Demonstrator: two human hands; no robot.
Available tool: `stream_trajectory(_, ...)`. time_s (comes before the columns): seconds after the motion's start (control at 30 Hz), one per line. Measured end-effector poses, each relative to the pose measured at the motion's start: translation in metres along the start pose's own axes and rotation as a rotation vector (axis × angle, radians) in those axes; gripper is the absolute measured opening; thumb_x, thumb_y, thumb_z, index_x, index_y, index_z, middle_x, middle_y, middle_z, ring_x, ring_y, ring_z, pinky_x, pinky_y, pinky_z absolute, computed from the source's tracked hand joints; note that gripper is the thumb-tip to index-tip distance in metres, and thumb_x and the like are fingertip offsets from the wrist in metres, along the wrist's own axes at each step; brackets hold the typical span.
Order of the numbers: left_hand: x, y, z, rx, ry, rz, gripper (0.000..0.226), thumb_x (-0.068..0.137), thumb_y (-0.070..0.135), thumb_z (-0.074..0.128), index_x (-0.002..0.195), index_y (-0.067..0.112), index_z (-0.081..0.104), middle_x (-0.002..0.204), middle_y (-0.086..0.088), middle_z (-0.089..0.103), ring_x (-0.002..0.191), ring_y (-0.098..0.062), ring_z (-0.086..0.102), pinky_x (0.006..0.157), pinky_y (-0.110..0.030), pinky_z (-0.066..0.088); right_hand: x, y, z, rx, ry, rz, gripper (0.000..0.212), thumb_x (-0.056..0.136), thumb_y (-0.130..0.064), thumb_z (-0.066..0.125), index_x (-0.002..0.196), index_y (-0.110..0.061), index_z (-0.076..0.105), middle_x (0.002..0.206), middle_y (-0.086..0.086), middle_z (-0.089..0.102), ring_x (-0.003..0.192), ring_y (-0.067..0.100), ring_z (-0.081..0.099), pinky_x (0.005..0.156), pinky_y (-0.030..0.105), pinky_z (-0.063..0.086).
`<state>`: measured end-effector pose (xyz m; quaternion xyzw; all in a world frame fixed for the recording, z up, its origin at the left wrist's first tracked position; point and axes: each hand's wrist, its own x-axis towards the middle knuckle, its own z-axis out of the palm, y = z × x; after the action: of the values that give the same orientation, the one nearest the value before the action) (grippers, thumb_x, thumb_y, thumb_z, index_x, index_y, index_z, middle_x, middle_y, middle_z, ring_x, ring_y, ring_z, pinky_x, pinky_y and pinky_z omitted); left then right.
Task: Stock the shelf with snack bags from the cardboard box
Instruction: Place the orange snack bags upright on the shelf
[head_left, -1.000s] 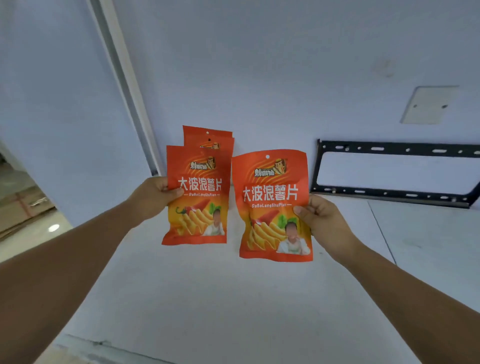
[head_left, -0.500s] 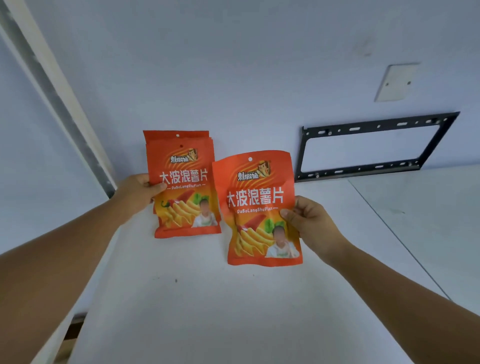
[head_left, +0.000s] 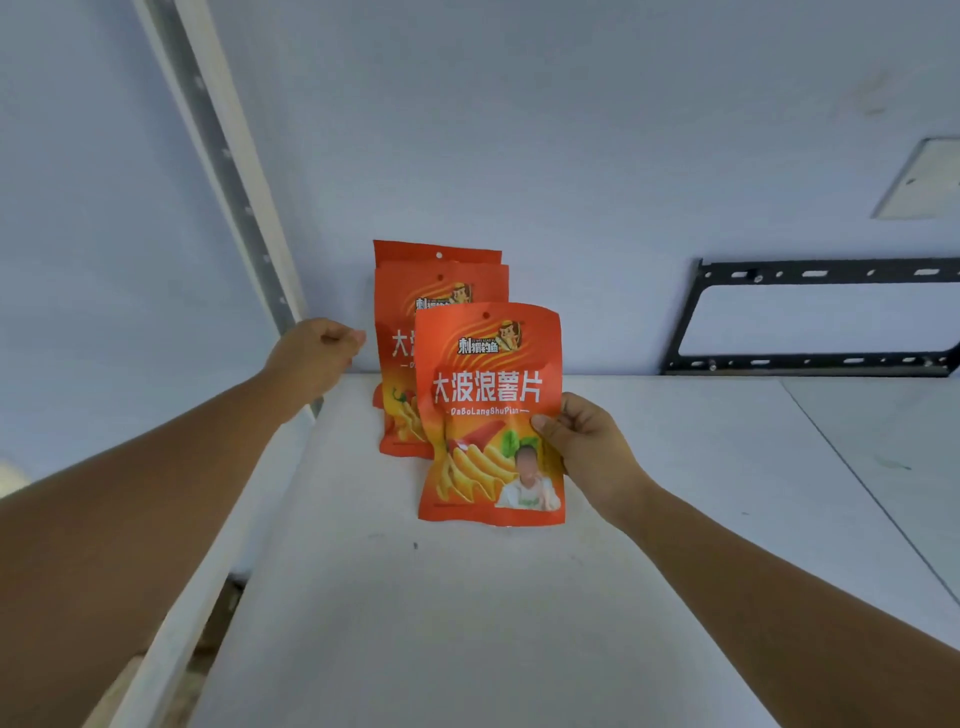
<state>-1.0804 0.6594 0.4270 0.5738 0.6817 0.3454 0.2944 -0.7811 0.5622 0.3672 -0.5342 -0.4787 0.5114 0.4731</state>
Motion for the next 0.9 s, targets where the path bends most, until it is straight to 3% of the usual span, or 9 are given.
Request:
stream_trajectory(0.13,-0.007,0.001,-0.007,-0.065,0.126,0.014,0.027,0.094,0.035,0.062,0.098,0.010,0.072,0.093,-0.014,0.074,0.082,-0.034,0.069,0.072,-0.035,0.051,0.026,-0.006,0.028,-0.035,-0.011,-0.048,0.017,0.102,-0.010,0.057,0.106,-0.014,0.072,0.098,0.004,0.078,0.088,0.021,0.075,0.080,0.043,0.060)
stream_trajectory(0.27,-0.014,0.009,-0.010,-0.080,0.184,0.052,0.024,0.094,0.035,0.063,0.095,0.012,0.072,0.082,-0.004,0.069,0.072,-0.020,0.061,0.070,-0.031,0.045,0.046,-0.013,0.050,-0.025,-0.019,-0.073,0.014,0.101,-0.016,0.059,0.108,-0.016,0.072,0.104,0.005,0.077,0.093,0.025,0.074,0.089,0.045,0.059)
stream_trajectory(0.43,-0.024,0.015,-0.012,-0.059,0.149,0.068,0.021,0.096,0.032,0.063,0.093,0.013,0.070,0.078,0.002,0.067,0.080,-0.018,0.064,0.072,-0.027,0.045,0.052,-0.007,0.054,-0.118,0.059,-0.033,0.006,0.098,-0.013,0.063,0.097,-0.011,0.069,0.089,-0.001,0.072,0.088,0.019,0.071,0.084,0.040,0.061)
stream_trajectory(0.53,-0.027,0.014,-0.012,-0.007,0.124,0.077,0.025,0.097,0.034,0.060,0.096,0.011,0.070,0.083,-0.001,0.070,0.082,-0.020,0.065,0.065,-0.022,0.044,0.049,-0.005,0.050,-0.150,0.070,-0.024,0.003,0.098,-0.017,0.064,0.096,-0.017,0.066,0.092,-0.007,0.073,0.090,0.015,0.072,0.079,0.031,0.059)
stream_trajectory(0.9,-0.034,0.026,-0.021,-0.016,0.127,0.152,0.025,0.096,0.034,0.060,0.092,0.012,0.071,0.080,0.001,0.068,0.072,-0.012,0.060,0.067,-0.026,0.045,0.039,-0.006,0.039,-0.269,0.046,-0.003,0.012,0.098,-0.031,0.064,0.106,-0.024,0.063,0.098,-0.012,0.071,0.088,0.008,0.070,0.074,0.026,0.057)
